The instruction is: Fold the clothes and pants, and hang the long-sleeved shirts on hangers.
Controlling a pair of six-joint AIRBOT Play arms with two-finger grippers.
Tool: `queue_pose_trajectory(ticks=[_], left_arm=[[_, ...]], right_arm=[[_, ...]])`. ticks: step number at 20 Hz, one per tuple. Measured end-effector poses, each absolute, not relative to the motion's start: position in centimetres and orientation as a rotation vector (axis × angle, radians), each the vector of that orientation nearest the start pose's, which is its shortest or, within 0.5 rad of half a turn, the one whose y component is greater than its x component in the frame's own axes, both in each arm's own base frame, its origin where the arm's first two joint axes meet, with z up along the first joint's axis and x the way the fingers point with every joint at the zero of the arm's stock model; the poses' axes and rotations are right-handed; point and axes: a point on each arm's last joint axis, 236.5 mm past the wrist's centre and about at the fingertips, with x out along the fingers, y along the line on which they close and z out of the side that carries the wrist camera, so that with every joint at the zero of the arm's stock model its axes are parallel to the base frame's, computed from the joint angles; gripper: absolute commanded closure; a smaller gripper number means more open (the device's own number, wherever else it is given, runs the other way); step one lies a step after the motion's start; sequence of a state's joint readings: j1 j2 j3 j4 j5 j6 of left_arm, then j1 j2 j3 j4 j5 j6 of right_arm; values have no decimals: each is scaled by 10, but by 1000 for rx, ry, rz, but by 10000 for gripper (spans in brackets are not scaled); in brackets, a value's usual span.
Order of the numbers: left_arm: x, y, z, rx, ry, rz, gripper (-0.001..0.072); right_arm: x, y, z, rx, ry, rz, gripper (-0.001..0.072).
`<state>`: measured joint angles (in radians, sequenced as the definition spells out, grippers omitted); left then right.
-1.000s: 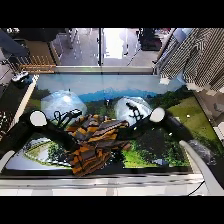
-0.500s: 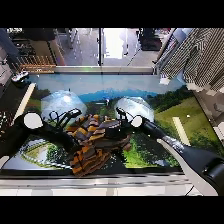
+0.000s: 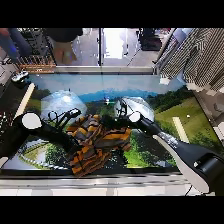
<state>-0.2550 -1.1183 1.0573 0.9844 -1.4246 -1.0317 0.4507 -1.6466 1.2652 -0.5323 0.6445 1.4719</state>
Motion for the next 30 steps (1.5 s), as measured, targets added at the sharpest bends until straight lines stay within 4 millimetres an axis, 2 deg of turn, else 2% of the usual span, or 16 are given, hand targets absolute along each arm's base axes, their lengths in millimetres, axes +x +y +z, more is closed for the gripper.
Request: queue_pose_trajectory(ticks=[3, 6, 10, 12, 17, 18, 19, 20, 24, 25, 26, 27, 28, 30], left_arm=[[252, -199, 55, 102, 1286, -981, 695], [252, -199, 55, 102, 1286, -981, 695], [252, -199, 55, 102, 1287, -981, 695], [252, -199, 55, 102, 1286, -981, 694], [251, -199, 55, 103, 1290, -983, 694], [251, -199, 55, 103, 1290, -983, 694], [251, -199, 55, 103, 1290, -984, 694], [251, -199, 55, 103, 1293, -985, 694], [251, -199, 55, 103, 1293, -986, 694], [251, -199, 55, 103, 1293, -985, 653], [251, -199, 55, 103, 1293, -985, 409], [250, -199, 55, 103, 1294, -986, 111], [249, -198, 54, 106, 1299, -988, 77], [252, -191, 53, 129, 1312, -953, 77]], right_arm=[[452, 353, 19, 720, 1040, 629, 381], [436, 352, 24, 573, 1090, 717, 381], [398, 334, 8, 397, 1265, 713, 383], [386, 328, -2, 346, 1326, 678, 385], [380, 323, -35, 268, 1391, 584, 399], [383, 323, -40, 271, 1388, 567, 443], [387, 324, -46, 276, 1381, 550, 533], [392, 324, -50, 283, 1370, 535, 686], [406, 327, -52, 296, 1327, 512, 695], [405, 326, -48, 277, 1333, 518, 695], [403, 324, -43, 242, 1346, 531, 695], [399, 320, -33, 190, 1357, 550, 695], [395, 315, -22, 144, 1363, 566, 695], [384, 305, 5, 54, 1372, 597, 695]])
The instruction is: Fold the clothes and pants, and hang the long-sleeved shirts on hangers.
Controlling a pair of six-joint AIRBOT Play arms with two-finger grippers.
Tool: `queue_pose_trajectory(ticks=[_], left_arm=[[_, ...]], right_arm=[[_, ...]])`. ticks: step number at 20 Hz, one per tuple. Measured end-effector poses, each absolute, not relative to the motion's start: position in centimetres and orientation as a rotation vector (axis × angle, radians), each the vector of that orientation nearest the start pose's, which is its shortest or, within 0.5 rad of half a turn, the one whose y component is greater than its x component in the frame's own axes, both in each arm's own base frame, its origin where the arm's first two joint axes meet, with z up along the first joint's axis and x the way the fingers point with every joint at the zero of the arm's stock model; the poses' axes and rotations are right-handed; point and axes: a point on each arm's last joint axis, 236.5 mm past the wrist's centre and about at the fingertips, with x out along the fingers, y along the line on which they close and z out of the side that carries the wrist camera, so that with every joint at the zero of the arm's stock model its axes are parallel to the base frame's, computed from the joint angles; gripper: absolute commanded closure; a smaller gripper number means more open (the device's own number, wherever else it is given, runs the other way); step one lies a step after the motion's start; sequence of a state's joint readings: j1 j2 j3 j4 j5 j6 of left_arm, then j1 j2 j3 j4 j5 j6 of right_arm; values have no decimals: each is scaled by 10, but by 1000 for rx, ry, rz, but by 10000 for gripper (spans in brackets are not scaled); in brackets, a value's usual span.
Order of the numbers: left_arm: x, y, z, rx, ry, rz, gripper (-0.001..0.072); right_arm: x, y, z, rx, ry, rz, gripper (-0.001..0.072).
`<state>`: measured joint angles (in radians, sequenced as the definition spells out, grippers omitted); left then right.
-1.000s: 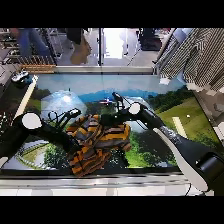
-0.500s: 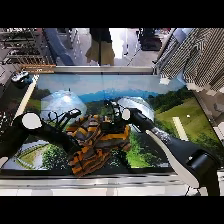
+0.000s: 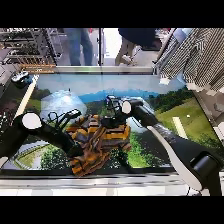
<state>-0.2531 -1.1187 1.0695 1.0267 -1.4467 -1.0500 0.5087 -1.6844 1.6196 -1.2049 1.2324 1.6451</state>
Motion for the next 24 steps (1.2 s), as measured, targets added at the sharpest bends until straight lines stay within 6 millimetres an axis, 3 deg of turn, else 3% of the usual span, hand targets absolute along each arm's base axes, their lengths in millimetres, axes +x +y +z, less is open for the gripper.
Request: queue_pose_trajectory(ticks=[4, 7, 15, 22, 23, 24], left_arm=[[295, -174, 82, 141, 1195, -819, 86], [318, -190, 92, 111, 1113, -854, 86], [331, -255, 29, 103, 1151, -1071, 86], [338, -285, 2, 66, 1135, -1126, 106], [338, -288, -1, 66, 1137, -1131, 137], [338, -291, -5, 67, 1141, -1130, 279]], right_arm=[[359, 290, 46, -60, 1379, 632, 695], [345, 289, 60, -109, 1377, 653, 695], [324, 285, 73, -165, 1401, 676, 694], [320, 280, 79, -181, 1399, 670, 694], [319, 280, 79, -182, 1401, 670, 694], [318, 279, 80, -184, 1404, 670, 694]])
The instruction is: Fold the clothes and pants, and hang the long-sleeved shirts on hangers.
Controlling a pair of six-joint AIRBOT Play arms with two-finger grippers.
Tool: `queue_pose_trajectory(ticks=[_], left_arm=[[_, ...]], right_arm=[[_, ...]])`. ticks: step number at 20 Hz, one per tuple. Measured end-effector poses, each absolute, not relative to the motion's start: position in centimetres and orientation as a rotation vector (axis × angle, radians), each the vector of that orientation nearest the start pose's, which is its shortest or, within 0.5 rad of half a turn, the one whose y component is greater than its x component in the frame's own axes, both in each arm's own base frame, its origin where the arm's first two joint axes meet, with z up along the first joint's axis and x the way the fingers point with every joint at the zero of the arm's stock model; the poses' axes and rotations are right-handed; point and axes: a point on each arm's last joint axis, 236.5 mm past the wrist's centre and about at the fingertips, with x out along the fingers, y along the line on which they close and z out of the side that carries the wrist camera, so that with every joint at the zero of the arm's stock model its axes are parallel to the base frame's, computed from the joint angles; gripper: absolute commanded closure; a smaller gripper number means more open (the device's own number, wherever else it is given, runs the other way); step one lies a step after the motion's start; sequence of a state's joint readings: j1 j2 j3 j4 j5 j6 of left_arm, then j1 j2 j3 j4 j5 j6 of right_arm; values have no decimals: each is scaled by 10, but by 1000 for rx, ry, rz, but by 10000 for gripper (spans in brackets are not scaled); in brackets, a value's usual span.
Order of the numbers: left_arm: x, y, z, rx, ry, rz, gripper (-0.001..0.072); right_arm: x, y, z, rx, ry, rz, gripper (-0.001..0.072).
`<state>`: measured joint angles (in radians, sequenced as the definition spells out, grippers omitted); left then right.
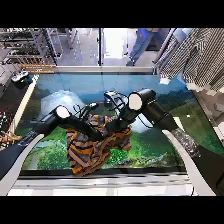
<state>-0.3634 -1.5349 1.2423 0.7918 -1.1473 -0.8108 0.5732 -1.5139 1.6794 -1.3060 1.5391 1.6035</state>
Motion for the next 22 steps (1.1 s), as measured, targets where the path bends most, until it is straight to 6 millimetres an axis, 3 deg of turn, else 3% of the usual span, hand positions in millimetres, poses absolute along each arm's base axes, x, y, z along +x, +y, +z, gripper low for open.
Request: queue_pose_trajectory(ticks=[2, 3, 6, 8, 10, 12, 15, 17, 19, 22], left_arm=[[338, -295, -14, 59, 1158, -1128, 612], [340, -296, -20, 51, 1167, -1117, 694], [361, -294, -26, 5, 1151, -1039, 695], [387, -288, -4, -37, 1084, -988, 695], [412, -285, 50, -83, 959, -980, 695], [428, -284, 127, -103, 794, -997, 696], [422, -288, 251, -80, 528, -1040, 696], [404, -290, 316, -75, 397, -1064, 697], [392, -291, 349, -90, 343, -1071, 697], [397, -285, 346, -89, 386, -1012, 697]], right_arm=[[316, 277, 79, -188, 1415, 670, 694], [314, 276, 80, -191, 1421, 669, 694], [306, 269, 86, -208, 1437, 667, 695], [302, 261, 91, -228, 1441, 652, 695], [303, 249, 103, -258, 1414, 619, 695], [309, 240, 129, -266, 1340, 584, 696], [321, 235, 200, -237, 1140, 571, 696], [326, 231, 251, -208, 991, 568, 696], [328, 227, 283, -187, 887, 561, 696], [339, 226, 288, -180, 831, 541, 695]])
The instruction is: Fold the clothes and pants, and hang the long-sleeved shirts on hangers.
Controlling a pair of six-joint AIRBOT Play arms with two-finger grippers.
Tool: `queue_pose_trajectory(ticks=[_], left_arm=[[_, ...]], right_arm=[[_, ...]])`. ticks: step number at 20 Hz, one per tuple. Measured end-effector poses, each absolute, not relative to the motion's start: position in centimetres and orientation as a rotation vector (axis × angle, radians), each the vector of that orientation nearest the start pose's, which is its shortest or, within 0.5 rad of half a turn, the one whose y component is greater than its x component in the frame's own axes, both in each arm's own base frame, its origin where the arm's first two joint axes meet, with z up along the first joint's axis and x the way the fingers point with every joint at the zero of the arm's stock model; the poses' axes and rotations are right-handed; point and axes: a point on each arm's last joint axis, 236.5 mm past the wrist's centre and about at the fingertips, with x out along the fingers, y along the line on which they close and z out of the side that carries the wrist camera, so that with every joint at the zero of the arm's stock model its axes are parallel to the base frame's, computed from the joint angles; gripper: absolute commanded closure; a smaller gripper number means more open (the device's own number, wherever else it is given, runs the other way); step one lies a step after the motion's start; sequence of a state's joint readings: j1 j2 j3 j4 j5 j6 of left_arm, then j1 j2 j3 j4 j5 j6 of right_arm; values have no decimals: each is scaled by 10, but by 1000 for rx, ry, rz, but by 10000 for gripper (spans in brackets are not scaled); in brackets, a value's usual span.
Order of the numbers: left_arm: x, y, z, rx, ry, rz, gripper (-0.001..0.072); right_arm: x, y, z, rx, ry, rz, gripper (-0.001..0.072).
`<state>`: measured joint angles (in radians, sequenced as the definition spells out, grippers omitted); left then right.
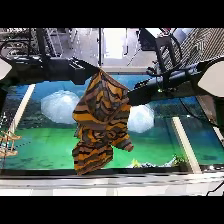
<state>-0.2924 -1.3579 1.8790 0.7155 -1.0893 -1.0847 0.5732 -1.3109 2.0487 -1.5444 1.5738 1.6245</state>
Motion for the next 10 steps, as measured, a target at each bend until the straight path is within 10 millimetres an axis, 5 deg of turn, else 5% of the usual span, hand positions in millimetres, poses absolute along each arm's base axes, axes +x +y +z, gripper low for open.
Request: queue_pose_trajectory(ticks=[3, 5, 6, 10], left_arm=[[416, -274, 307, -84, 499, -917, 647], [425, -271, 277, -87, 578, -879, 388], [428, -269, 262, -87, 616, -865, 351], [433, -231, 210, -71, 800, -767, 351]], right_arm=[[360, 235, 273, -178, 807, 528, 695], [376, 245, 264, -166, 787, 525, 695], [384, 250, 259, -155, 779, 522, 695], [408, 272, 223, -119, 827, 521, 695]])
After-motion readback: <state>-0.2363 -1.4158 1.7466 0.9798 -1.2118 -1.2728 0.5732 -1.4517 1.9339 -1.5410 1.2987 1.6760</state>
